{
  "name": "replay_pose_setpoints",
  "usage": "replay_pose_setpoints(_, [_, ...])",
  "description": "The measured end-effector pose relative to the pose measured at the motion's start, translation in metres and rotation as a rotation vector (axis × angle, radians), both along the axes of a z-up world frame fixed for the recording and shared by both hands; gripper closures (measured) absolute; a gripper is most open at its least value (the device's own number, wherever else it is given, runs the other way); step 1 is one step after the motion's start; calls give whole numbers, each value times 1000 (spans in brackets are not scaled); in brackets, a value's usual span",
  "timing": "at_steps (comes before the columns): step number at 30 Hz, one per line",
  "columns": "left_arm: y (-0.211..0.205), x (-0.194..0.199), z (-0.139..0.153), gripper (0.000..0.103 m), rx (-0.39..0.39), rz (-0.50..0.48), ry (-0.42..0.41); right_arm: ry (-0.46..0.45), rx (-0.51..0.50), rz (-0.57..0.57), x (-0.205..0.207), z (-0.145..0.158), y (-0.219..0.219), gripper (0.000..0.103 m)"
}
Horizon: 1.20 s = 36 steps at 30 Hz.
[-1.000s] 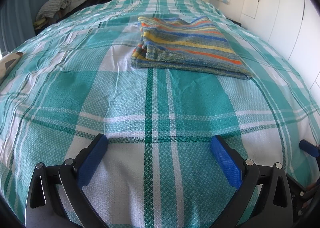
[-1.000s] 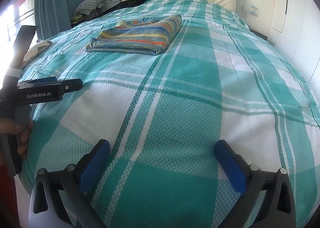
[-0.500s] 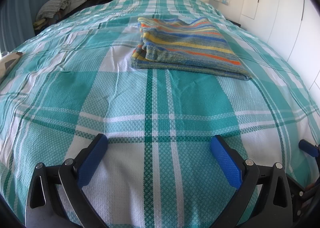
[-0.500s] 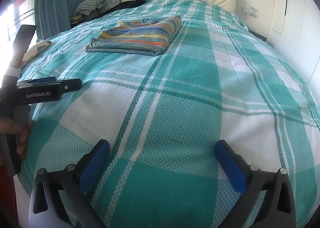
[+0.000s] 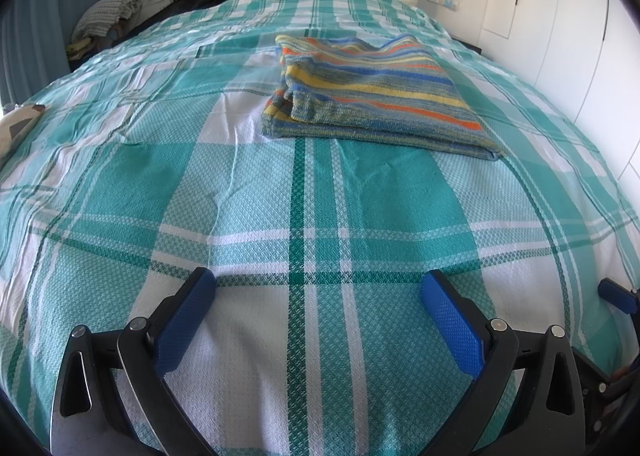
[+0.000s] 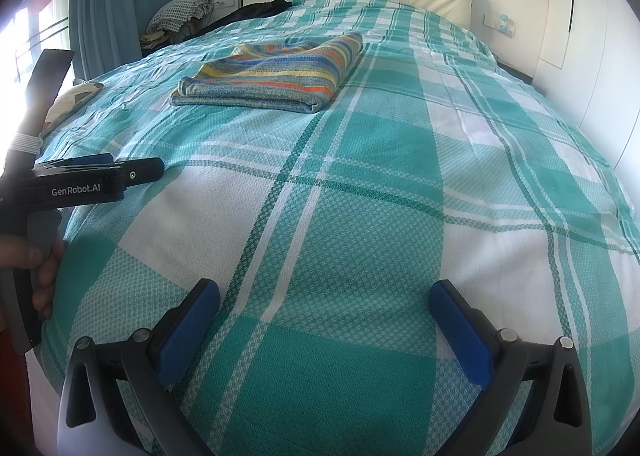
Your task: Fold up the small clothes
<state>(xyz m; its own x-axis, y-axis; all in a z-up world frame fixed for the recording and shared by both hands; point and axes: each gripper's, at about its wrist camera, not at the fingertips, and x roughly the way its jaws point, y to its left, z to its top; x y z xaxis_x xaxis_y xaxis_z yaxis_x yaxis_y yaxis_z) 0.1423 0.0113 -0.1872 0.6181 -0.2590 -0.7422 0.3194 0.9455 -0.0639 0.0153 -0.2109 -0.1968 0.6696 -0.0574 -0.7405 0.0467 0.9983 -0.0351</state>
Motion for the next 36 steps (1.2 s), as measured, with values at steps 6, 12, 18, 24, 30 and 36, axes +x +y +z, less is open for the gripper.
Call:
replay_pose_setpoints(6, [-1,0,2,0,6,1,-2,-2,16,6,1,1,-3,0])
replay_pose_setpoints(12, [5,-5,5,1,-38,-31,17,-17,20,12,1,0,-3,0])
replay_pose_setpoints(18, [18,-12,19,1,-49,-77,85,9,13,2,4,0,-2,0])
replay_pose_setpoints(24, [51,30,72,1,-334,-60,97,125,141,22,18,23,-16,0])
replay_pose_setpoints(30, [21,134,71,1,-270,-224,260,89,260,80,82,53,-41,1])
replay_pose_setpoints(36, [-24,222,46,1,-239,-223,319,121,469,64,222,56,-75,4])
